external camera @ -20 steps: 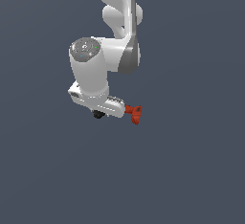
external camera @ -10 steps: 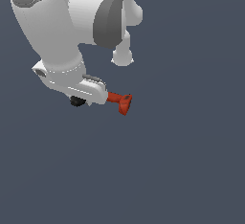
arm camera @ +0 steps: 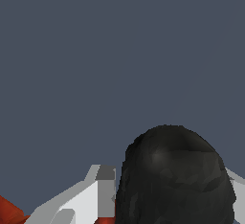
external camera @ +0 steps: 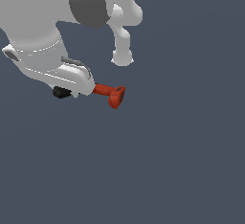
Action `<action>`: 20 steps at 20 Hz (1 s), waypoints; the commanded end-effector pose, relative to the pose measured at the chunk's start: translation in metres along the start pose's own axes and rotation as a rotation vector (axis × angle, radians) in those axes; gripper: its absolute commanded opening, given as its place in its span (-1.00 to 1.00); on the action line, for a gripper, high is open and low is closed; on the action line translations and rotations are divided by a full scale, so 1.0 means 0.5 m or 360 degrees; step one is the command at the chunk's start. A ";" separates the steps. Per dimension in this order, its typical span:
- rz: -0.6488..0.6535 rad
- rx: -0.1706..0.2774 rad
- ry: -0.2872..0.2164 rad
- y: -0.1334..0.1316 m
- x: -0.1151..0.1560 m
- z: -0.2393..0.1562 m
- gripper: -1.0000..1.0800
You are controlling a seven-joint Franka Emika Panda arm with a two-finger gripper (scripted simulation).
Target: Pick up the object and move it to a goal position.
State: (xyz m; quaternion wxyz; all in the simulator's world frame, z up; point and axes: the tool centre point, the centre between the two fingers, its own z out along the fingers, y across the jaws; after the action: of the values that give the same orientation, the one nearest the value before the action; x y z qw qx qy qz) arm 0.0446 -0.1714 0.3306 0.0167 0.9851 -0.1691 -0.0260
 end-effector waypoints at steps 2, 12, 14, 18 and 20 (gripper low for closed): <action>-0.0001 0.0002 0.0010 0.008 0.007 -0.026 -1.00; 0.0000 0.0000 -0.0001 0.012 0.009 -0.031 -1.00; 0.0000 0.0000 -0.0001 0.012 0.008 -0.041 -1.00; 0.0000 0.0000 -0.0001 0.012 0.005 -0.073 -1.00; 0.0000 0.0000 -0.0001 0.012 0.003 -0.088 -1.00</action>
State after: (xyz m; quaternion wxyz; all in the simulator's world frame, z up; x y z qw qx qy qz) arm 0.0466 -0.1767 0.3643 0.0167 0.9850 -0.1690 -0.0301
